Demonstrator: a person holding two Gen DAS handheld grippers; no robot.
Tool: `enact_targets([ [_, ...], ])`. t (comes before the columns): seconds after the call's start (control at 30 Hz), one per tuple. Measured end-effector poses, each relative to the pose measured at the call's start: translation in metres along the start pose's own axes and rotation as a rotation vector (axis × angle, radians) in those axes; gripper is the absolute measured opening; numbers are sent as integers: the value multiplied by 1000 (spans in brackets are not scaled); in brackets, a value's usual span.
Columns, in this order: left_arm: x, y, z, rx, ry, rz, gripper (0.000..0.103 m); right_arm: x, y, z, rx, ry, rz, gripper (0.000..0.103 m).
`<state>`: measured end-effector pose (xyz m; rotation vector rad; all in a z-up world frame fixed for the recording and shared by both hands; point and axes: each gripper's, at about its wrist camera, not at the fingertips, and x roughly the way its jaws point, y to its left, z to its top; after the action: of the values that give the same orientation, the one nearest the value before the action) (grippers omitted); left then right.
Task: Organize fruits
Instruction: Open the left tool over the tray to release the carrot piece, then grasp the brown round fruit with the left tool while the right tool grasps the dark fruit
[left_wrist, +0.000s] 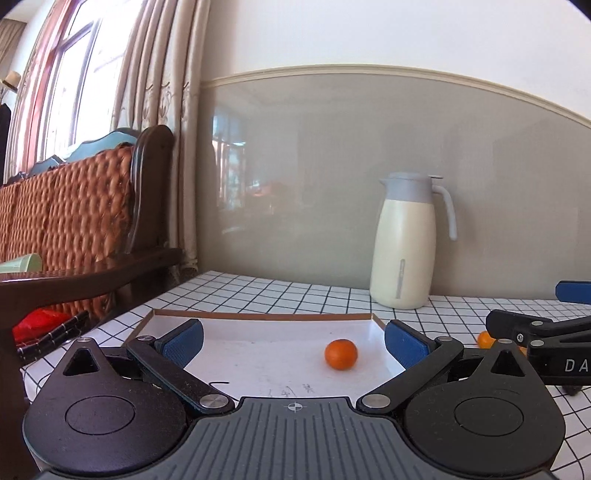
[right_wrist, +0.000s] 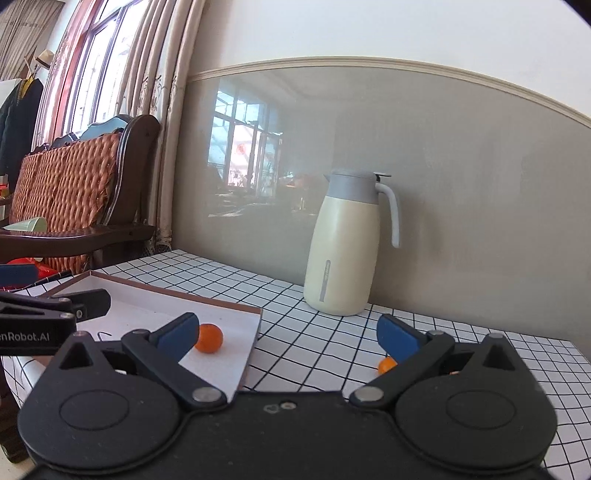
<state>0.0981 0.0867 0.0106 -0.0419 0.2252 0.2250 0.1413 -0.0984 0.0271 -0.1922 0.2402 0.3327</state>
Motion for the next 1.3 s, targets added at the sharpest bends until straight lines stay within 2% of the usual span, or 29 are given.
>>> enact_targets([
  [0.1, -2, -8, -3, -24, 42, -68, 103, -11, -17, -8, 20, 20, -17, 97],
  [0.2, -2, -17, -6, -33, 85, -104, 103, -21, -36, -16, 38, 42, -36, 97],
  [0.33, -3, -38, -12, 31, 94, -135, 103, -30, -60, -28, 59, 83, -71, 97],
  [0.5, -10, -69, -18, 61, 70, -221, 103, -31, -79, -44, 49, 155, -129, 97],
  [0.7, -10, -110, -27, 109, 83, -298, 103, -35, -105, -56, 97, 177, -171, 96],
  [0.8, -6, -127, -31, 129, 105, -311, 103, -36, -119, -62, 115, 189, -181, 90],
  [0.87, -3, -134, -32, 130, 115, -316, 103, -33, -126, -67, 115, 212, -191, 79],
  [0.97, 3, -146, -34, 137, 129, -325, 102, -31, -136, -73, 126, 235, -196, 78],
  [1.1, 17, -160, -41, 155, 176, -327, 87, -25, -144, -81, 127, 258, -194, 74],
  [1.3, 38, -174, -51, 151, 249, -326, 78, -9, -147, -85, 117, 292, -177, 65],
])
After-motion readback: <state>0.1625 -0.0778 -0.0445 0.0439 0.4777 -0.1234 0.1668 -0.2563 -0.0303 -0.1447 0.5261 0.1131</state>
